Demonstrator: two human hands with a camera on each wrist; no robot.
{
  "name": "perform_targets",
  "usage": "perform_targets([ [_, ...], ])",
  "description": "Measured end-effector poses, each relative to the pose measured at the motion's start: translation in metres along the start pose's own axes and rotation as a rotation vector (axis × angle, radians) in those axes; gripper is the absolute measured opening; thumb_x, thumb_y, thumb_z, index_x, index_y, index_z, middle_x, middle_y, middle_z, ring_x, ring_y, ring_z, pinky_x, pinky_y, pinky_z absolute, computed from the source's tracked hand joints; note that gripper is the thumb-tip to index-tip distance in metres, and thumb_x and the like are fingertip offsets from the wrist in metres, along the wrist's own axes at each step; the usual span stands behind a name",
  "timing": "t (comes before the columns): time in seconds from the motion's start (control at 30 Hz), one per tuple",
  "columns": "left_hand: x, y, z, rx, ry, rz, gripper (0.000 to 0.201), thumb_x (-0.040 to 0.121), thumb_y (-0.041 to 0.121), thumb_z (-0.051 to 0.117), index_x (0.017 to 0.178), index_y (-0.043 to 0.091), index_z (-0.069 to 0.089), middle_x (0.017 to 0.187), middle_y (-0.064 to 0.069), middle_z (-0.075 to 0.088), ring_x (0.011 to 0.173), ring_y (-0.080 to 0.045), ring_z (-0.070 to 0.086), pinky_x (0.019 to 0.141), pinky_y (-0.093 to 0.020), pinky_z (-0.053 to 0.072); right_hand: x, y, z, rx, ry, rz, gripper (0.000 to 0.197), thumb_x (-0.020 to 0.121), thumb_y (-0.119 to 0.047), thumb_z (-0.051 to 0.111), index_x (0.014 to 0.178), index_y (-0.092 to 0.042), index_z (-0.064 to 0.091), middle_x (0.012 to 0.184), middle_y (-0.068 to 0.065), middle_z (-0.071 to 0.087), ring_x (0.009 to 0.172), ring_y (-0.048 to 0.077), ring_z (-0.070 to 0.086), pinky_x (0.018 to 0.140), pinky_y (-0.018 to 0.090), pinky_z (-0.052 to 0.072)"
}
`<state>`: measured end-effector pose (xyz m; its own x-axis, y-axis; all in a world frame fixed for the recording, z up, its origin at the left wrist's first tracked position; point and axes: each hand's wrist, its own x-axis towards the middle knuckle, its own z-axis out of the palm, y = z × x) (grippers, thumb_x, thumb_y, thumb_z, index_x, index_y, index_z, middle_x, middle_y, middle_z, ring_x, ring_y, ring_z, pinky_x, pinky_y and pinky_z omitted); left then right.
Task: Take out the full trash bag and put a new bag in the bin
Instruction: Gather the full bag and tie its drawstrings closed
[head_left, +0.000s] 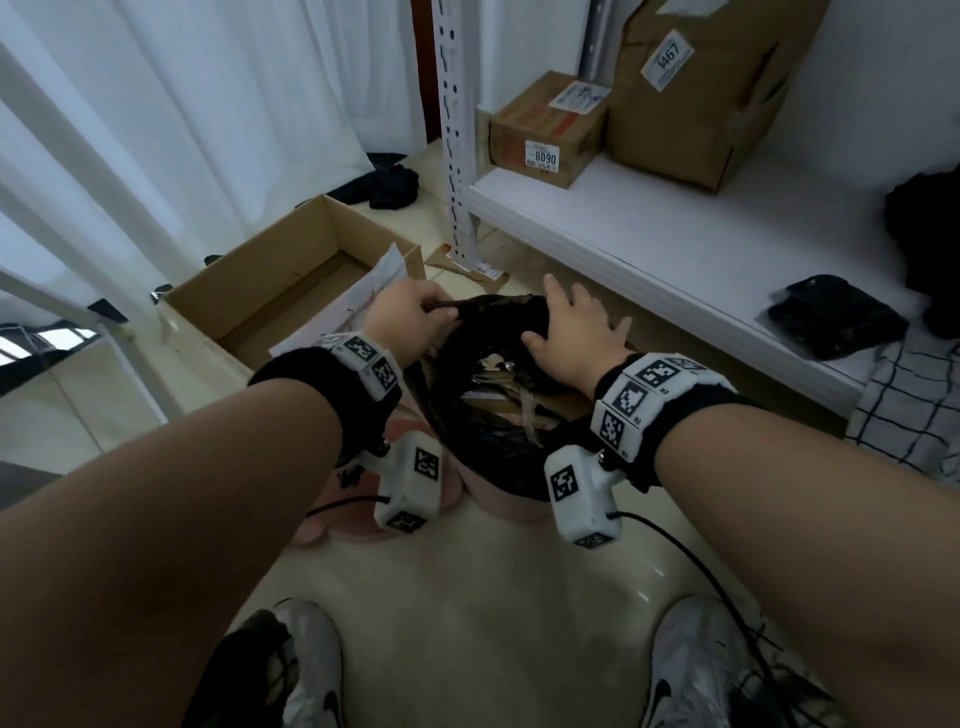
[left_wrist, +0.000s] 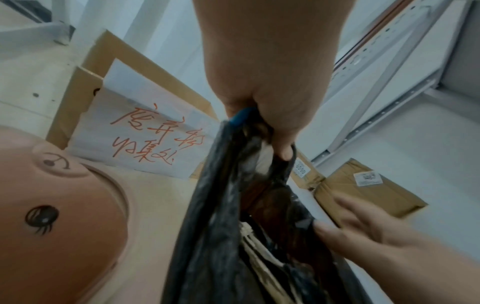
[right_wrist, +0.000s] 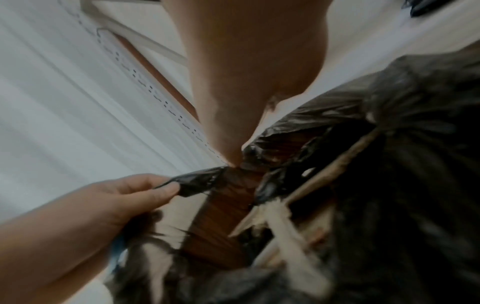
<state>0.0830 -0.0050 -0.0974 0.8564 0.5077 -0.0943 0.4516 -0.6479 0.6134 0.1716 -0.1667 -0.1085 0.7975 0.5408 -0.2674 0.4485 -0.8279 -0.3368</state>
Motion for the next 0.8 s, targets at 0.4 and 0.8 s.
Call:
perform_targets([
  [0.4,-0.012,0.009,-0.04,0.311,-0.083,-0.052,0.02,0.091,0.02,0.057,0.078,0.007,0.049,0.088,-0.01,0.054,0.093,-0.029,0.056,0.076,-0.032,0.041,-0.002,-0.039,-0.031,-0.26,-0.004,-0.362,0.028,0.094,-0.037,0.049,0.108,-0.016,0.06,0.115,0.005,0.061,0.117,0.025,0.052,0.109,0.045,0.021],
  [0.8,-0.005,-0.004,-0.01,0.266,-0.195,-0.068,0.059,0.082,0.045,0.066,0.123,0.005,0.053,0.111,-0.012,0.06,0.102,-0.027,0.057,0.081,-0.034,0.048,-0.021,0.042,-0.023,-0.094,0.064,0.013,0.043,0.087,-0.022,0.052,0.128,-0.013,0.042,0.131,0.02,0.037,0.12,0.043,0.043,0.103,0.051,0.039],
])
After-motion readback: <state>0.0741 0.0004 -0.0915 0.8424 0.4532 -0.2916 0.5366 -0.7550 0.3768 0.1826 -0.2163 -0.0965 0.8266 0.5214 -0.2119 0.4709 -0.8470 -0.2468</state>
